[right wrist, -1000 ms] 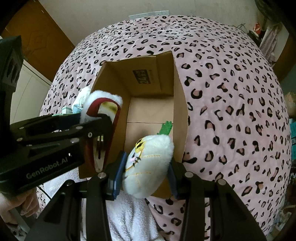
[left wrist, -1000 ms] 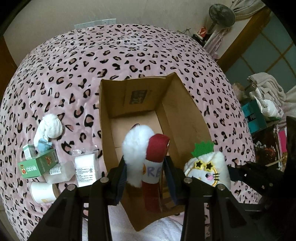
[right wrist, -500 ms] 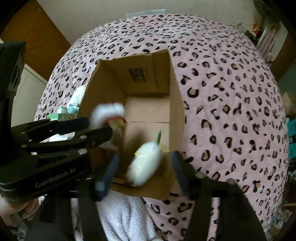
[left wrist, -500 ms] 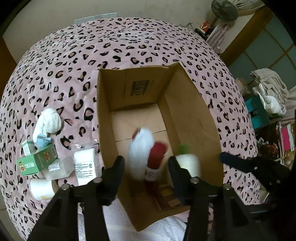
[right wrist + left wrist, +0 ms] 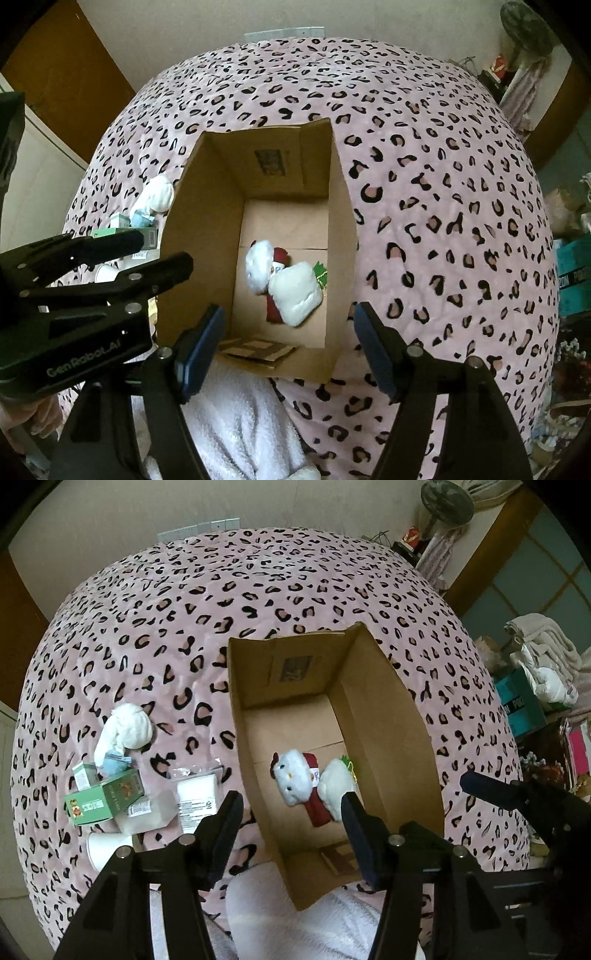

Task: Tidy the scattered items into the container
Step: 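Open both grippers over the cardboard box to drop both plush toys, then grasp the white paper cup with the left gripper while the right grasps the bag of pads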

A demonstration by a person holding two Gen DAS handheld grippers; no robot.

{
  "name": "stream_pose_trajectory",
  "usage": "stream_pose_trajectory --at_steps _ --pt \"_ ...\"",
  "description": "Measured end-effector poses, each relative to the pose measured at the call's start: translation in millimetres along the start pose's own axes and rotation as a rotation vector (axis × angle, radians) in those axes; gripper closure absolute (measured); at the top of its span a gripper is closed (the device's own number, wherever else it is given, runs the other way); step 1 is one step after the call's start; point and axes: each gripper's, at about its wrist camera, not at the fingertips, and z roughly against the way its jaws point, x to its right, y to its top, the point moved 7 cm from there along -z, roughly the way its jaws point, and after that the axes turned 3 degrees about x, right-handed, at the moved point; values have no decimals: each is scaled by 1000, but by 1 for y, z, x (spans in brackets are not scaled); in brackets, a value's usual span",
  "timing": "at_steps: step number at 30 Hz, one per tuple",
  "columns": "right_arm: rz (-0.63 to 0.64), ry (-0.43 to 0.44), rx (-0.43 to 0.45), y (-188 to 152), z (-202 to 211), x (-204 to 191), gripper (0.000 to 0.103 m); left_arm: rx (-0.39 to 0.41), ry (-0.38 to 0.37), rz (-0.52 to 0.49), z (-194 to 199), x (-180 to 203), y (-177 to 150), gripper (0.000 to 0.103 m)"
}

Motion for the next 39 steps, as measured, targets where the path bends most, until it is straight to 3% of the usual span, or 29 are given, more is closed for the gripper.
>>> stream_pose_trajectory --at_steps 13,21,27,39 --pt "48 -16 0 -11 15 -30 30 15 7 18 23 -15 -20 46" --pt "88 -4 6 -15 21 -62 30 30 7 64 37 -44 -36 46" --pt "137 25 6 -15 20 -100 30 43 22 141 47 -93 -54 46" --pt "222 124 -30 -17 -9 -193 30 35 88 391 43 -237 -112 46"
